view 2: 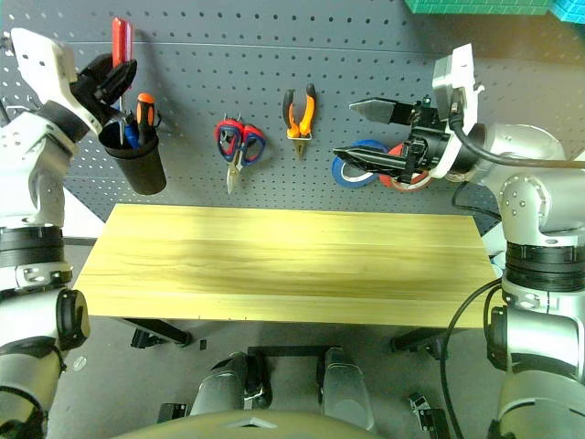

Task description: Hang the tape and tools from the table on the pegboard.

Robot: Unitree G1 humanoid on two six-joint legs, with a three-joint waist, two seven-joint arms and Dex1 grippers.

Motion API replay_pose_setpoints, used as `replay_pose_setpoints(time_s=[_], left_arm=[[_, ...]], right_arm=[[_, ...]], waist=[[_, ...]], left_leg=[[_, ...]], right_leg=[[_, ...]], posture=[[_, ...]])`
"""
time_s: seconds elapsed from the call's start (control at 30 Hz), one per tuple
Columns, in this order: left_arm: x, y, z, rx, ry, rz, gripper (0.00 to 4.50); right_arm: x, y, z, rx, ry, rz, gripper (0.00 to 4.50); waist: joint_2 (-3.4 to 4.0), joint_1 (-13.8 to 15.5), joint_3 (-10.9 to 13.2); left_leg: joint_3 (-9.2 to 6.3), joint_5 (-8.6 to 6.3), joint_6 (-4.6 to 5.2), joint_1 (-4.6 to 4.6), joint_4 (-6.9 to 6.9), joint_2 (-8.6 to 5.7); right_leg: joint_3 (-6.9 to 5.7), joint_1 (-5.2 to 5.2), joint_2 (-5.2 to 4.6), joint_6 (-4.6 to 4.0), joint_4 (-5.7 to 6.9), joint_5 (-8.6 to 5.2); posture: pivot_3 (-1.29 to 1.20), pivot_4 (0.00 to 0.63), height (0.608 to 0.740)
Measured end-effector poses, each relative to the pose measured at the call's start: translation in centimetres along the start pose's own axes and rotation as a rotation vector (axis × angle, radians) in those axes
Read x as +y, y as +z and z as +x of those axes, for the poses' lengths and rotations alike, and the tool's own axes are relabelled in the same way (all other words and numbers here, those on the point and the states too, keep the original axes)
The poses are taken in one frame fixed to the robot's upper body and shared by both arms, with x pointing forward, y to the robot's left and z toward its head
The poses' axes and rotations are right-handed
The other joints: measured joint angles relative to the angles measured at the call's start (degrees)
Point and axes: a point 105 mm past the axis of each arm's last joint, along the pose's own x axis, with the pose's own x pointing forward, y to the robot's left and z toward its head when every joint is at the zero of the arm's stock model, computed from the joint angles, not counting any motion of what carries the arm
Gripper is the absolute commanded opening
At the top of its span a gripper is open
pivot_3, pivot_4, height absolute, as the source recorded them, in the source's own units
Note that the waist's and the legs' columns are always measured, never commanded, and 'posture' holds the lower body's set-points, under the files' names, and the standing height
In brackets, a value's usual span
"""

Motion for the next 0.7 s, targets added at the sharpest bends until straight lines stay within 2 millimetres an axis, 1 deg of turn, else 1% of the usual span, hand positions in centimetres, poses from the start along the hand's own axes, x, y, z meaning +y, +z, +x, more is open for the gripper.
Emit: replay_pose_setpoints(time_s=[0.17, 0.23, 0.27, 0.4, 0.47, 0.5, 0.53, 0.6, 0.63, 0.7], left_arm=[[0.6, -1.1, -0.2, 0.002, 0.02, 0.013, 0.92], [0.6, -1.6, -0.4, 0.01, 0.024, 0.014, 1.65], [0.7, -2.0, -0.6, 0.02, 0.027, 0.015, 1.86], [0.7, -4.0, -1.7, 0.078, 0.038, 0.005, 3.23], [0.5, -4.4, -2.2, 0.095, 0.037, 0.009, 3.85], [0.5, -4.2, -2.3, 0.095, 0.037, 0.019, 4.22], [0.7, -3.8, -2.5, 0.093, 0.037, 0.033, 4.47], [1.2, -2.4, -2.7, 0.069, 0.038, 0.057, 4.47], [1.3, -1.4, -2.9, 0.048, 0.024, 0.062, 4.47], [0.7, 0.0, -3.7, 0.025, -0.036, 0.056, 4.47]], right_arm=[[0.0, 0.0, 0.0, 0.005, 0.0, -0.002, 4.5], [0.0, 0.0, -0.1, 0.007, 0.0, -0.003, 4.5], [0.0, 0.0, -0.1, 0.007, -0.001, -0.005, 4.5], [-0.1, 0.0, -0.1, 0.017, -0.011, -0.021, 4.5], [-0.2, -0.1, -0.1, 0.022, -0.013, -0.029, 4.5], [-0.2, 0.0, -0.1, 0.022, -0.013, -0.032, 4.5], [-0.2, -0.1, -0.1, 0.022, -0.013, -0.032, 4.5], [-0.2, -0.1, -0.2, 0.024, -0.013, -0.033, 4.5], [-0.2, -0.1, -0.2, 0.025, -0.011, -0.033, 4.5], [-0.2, -0.1, -0.2, 0.029, -0.011, -0.033, 4.5]], waist=[[0.0, -0.06, 0.0], [0.0, -0.07, 0.0], [0.0, -0.08, 0.0], [0.0, -0.07, -0.01], [-0.01, -0.04, -0.01], [-0.01, -0.02, -0.01], [-0.04, -0.05, -0.03], [-0.04, -0.07, -0.04], [-0.04, -0.08, -0.04], [0.02, -0.07, -0.08]], left_leg=[[0.0, 0.0, 0.01, 0.01, 0.0, 0.0], [-0.01, 0.0, 0.01, 0.02, 0.0, 0.0], [-0.01, 0.0, 0.02, 0.02, 0.0, 0.01], [-0.01, 0.0, 0.02, 0.05, 0.01, 0.01], [-0.01, 0.0, 0.01, 0.04, 0.01, 0.01], [-0.01, 0.0, 0.01, 0.04, 0.01, 0.01], [-0.01, 0.0, 0.01, 0.04, 0.01, 0.01], [-0.01, -0.01, 0.01, 0.04, 0.01, 0.01], [-0.01, -0.01, 0.0, 0.04, 0.0, 0.01], [-0.04, -0.01, 0.01, 0.07, 0.0, 0.02]], right_leg=[[0.0, -0.01, 0.0, 0.0, 0.02, 0.0], [0.02, -0.01, 0.0, 0.0, 0.02, 0.0], [0.02, -0.01, 0.0, 0.0, 0.03, 0.0], [0.04, -0.01, 0.0, 0.0, 0.05, 0.0], [0.04, 0.0, 0.0, 0.0, 0.05, 0.0], [0.04, 0.0, 0.0, 0.0, 0.05, 0.0], [0.04, 0.0, 0.0, 0.0, 0.05, 0.0], [0.04, -0.01, 0.0, 0.0, 0.05, 0.0], [0.04, -0.01, 0.0, 0.0, 0.05, 0.0], [0.07, -0.01, 0.0, 0.0, 0.05, 0.0]], posture=[[-0.11, 0.052, 0.73], [-0.11, 0.053, 0.73], [-0.1, 0.053, 0.73], [-0.1, 0.048, 0.73], [-0.09, 0.045, 0.73], [-0.09, 0.044, 0.73], [-0.09, 0.044, 0.73], [-0.08, 0.046, 0.73], [-0.07, 0.047, 0.73], [-0.07, 0.051, 0.73]])
